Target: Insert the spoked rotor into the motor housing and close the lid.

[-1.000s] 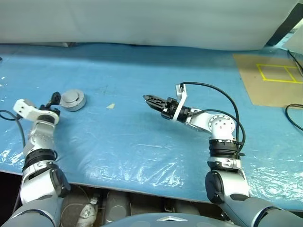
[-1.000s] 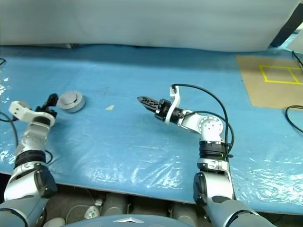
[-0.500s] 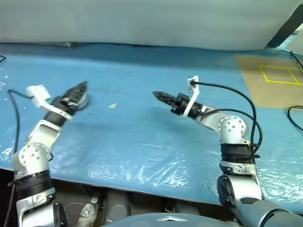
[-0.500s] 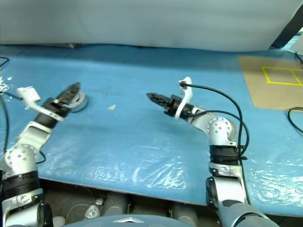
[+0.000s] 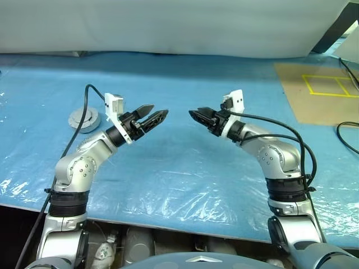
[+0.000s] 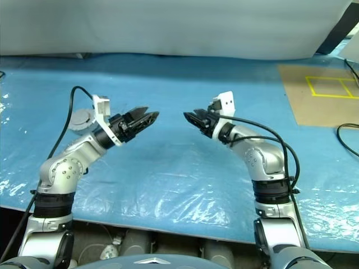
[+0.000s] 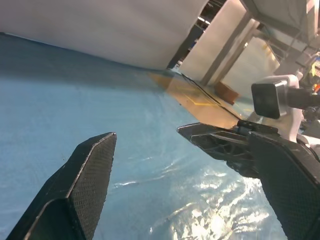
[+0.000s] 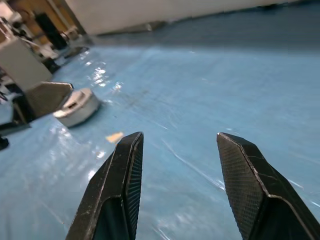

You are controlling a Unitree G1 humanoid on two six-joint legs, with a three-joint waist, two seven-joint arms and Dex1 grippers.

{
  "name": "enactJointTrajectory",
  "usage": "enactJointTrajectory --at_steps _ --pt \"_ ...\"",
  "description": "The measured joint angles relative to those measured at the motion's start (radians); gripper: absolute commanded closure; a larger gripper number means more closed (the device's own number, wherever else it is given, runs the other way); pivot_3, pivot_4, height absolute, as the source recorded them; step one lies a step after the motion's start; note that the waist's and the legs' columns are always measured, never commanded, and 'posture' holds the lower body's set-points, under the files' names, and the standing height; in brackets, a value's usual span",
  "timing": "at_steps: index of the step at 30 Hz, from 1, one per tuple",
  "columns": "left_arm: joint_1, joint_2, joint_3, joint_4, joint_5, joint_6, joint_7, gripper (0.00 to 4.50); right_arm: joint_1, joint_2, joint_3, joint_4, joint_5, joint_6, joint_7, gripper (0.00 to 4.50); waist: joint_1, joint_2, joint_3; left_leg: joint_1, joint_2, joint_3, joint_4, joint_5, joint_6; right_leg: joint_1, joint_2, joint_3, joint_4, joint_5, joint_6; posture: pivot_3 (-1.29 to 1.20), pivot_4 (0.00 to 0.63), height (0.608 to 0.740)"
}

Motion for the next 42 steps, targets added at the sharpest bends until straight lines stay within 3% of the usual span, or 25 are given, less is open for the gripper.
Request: enactJointTrajectory --at_steps 9,42 --pt "-0.01 0.005 -0.008 0.059 0.092 -0.02 -0.068 0.1 0.066 -0.037 0.055 -0.022 -0.174 -0.113 -0.042 2.08 0.0 0.0 0.0 0.0 0.001 0.0 0.001 0.0 0.0 0.001 0.0 0.0 0.001 0.0 0.0 0.0 0.15 0.74" --pt "-0.01 -0.006 0.004 0.079 0.149 -0.041 -0.107 0.1 0.048 -0.028 0.07 0.008 -0.264 -0.16 -0.013 2.08 0.0 0.0 0.0 0.001 0.001 0.0 0.001 0.0 0.0 0.001 0.0 0.0 0.002 0.0 0.0 0.0 0.15 0.74"
